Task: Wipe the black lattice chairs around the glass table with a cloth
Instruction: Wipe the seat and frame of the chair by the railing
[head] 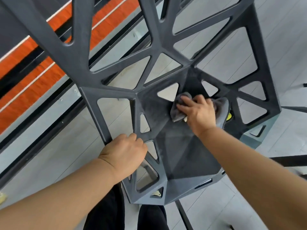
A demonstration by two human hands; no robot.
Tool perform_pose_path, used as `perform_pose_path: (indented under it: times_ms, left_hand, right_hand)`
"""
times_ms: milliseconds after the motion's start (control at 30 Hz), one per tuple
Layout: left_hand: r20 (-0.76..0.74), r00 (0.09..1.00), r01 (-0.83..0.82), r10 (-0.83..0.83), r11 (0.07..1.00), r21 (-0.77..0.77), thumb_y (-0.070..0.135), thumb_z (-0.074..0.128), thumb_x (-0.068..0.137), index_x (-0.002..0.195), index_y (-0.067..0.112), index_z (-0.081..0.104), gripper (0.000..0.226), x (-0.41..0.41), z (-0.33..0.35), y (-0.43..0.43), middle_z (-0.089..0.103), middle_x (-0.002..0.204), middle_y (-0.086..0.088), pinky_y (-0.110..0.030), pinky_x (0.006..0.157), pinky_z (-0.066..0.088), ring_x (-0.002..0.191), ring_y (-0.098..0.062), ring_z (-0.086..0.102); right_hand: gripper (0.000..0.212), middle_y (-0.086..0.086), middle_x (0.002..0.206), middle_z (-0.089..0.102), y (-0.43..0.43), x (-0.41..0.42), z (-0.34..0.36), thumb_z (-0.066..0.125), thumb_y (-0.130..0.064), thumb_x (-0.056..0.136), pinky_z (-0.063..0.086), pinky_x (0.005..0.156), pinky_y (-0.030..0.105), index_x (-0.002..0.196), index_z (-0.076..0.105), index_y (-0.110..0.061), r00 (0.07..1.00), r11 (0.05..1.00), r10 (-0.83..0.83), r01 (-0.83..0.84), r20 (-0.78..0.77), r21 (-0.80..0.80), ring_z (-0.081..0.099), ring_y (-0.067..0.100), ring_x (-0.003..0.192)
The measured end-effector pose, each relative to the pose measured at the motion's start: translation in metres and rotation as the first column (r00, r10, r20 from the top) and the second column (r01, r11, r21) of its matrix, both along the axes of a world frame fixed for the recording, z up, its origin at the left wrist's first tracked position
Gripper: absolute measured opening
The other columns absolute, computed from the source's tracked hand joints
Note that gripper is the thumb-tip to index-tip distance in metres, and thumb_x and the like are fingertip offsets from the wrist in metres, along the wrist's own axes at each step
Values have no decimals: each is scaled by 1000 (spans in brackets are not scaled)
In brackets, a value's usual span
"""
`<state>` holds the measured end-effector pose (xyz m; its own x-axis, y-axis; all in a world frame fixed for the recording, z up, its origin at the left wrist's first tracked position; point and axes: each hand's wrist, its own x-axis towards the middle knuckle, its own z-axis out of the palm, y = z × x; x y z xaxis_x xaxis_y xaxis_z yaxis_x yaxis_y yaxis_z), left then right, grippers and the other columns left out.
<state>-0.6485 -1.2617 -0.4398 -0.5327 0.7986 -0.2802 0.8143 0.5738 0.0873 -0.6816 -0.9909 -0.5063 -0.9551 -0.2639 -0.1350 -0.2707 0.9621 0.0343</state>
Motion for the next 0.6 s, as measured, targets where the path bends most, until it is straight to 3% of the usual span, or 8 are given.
perform_pose_path:
  times_ms: [67,167,300,500,600]
  left_hand:
    - [-14,1000,9,-10,1000,-20,-8,43,44,47,16,48,24,1,-2,0,43,44,-1,-22,44,23,41,-20,43]
    - [-1,1000,11,-11,998,-68,-4,54,35,47,17,46,25,3,-3,1,40,44,0,-22,46,22,42,-19,42]
    - [8,1000,10,-10,997,-73,-3,62,34,47,16,48,27,3,-1,3,42,44,-1,-22,43,25,41,-20,43]
    - [8,1000,5,-5,998,-65,-6,66,33,48,13,50,29,2,2,5,44,44,-4,-24,39,31,40,-22,44]
    - [0,1000,-12,12,999,-37,-6,68,31,47,14,49,32,2,2,3,43,44,-3,-23,39,32,40,-21,43]
  right_hand:
    - [36,-3,122,62,13,-33,4,69,-15,76,38,73,39,109,70,-28,1000,998,-7,8,-22,55,53,34,91]
    - [41,-1,130,54,25,-79,20,63,-17,84,37,83,43,123,61,-29,997,985,-77,75,10,152,45,35,106]
    - [52,1,126,53,37,-66,23,70,-20,77,37,77,42,127,57,-24,1000,978,-23,22,2,206,45,35,101]
    - [45,1,103,61,81,2,42,80,-16,63,39,66,40,106,69,-20,995,956,-77,54,69,288,47,35,87]
    - [31,2,98,64,93,5,60,76,-11,65,41,70,41,94,72,-18,982,959,-177,186,-63,212,45,35,88]
